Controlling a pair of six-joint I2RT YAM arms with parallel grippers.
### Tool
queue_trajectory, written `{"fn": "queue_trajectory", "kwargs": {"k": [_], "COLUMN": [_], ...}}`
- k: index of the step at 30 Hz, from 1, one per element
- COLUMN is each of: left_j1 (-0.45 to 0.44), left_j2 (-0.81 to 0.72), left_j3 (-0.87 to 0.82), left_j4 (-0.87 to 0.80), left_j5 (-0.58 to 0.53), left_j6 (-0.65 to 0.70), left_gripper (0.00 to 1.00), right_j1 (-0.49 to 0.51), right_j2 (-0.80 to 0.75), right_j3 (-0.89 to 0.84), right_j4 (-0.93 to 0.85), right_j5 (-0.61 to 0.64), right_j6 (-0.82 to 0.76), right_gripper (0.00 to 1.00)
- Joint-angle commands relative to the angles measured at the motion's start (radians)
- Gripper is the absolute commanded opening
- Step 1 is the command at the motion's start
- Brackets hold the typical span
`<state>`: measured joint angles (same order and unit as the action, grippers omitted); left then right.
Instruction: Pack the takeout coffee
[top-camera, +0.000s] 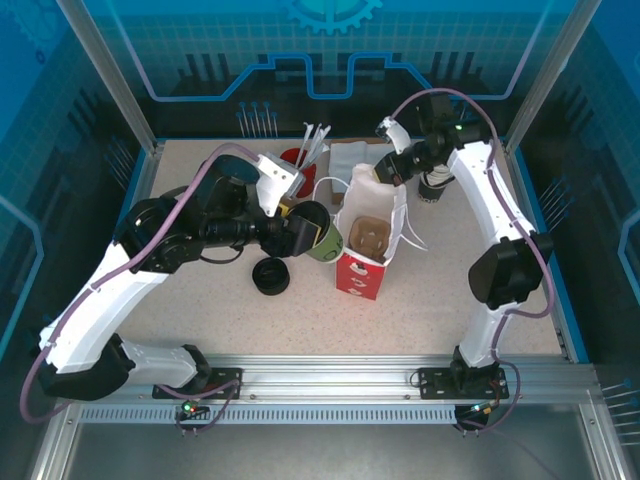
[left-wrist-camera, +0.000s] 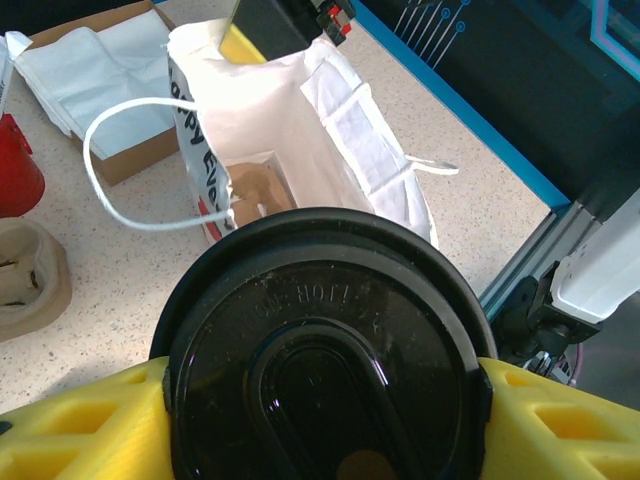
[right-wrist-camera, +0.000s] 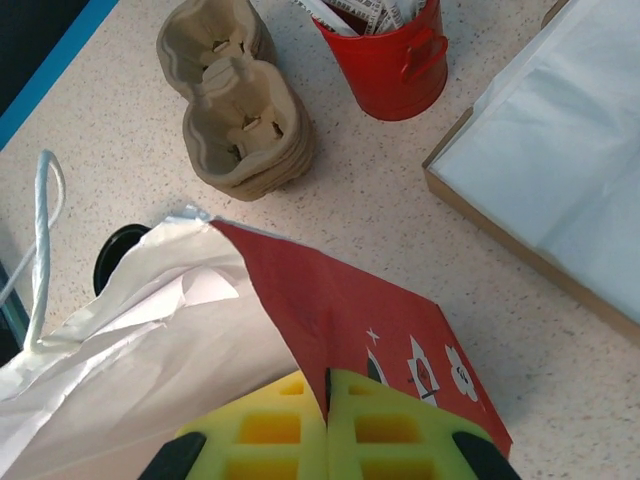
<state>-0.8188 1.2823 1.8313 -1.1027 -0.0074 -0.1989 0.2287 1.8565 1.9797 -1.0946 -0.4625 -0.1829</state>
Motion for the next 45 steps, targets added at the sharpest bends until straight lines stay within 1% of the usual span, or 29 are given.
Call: {"fn": "queue_trajectory", "kwargs": {"k": [1,4,7,9,13,19,26,31,37,40,43,45], "left_j1": [0.007,0.007,0.007,0.007,0.007,0.007,0.007,0.007,0.007,0.007,0.007,0.008], "left_j2": [0.015,0.037,0.054,0.069,0.104,0.148,0.188,0.208,0.221,0.222,0.232,0.233], "left_j3": [0.055,0.081,0.091,0.097,0.113,0.121,0.128,0.099,0.067,0.034,0.010,-0.007], "left_j4": [-0.011,-0.005,0.010,0.017,0.022,0.035,0.046,0.082,0.120,0.144,0.166,0.179], "left_j5": [0.033,0.040,0.034,0.028,-0.001,-0.025,-0.023,-0.040,-0.032,-0.038,-0.033,-0.054], "left_j6": [0.022,0.026,0.037,0.038,0.037,0.037,0.028,0.036,0.025,0.043,0.067,0.073], "left_gripper": [0.64,0.64,0.63,0.63,0.62,0.62,0.63,0.63,0.62,0.62,0.62,0.63], "right_j1": [0.042,0.062,0.085,0.107,0.135,0.139,0.139,0.139,0.139,0.138,0.139,0.139], "right_j2": [-0.047,-0.048,-0.068,-0.095,-0.144,-0.195,-0.224,-0.232,-0.228,-0.221,-0.214,-0.217], "right_j3": [-0.044,-0.053,-0.091,-0.128,-0.199,-0.261,-0.287,-0.296,-0.272,-0.269,-0.275,-0.286], "right_j4": [0.050,0.043,0.066,0.093,0.152,0.187,0.186,0.187,0.171,0.172,0.178,0.189], "right_j5": [0.054,0.142,0.170,0.189,0.199,0.213,0.208,0.204,0.184,0.178,0.171,0.159], "right_j6": [0.123,0.235,0.313,0.333,0.351,0.393,0.438,0.438,0.424,0.423,0.424,0.416], "right_gripper": [0.07,0.04,0.04,0.04,0.03,0.03,0.03,0.03,0.03,0.03,0.00,0.00]}}
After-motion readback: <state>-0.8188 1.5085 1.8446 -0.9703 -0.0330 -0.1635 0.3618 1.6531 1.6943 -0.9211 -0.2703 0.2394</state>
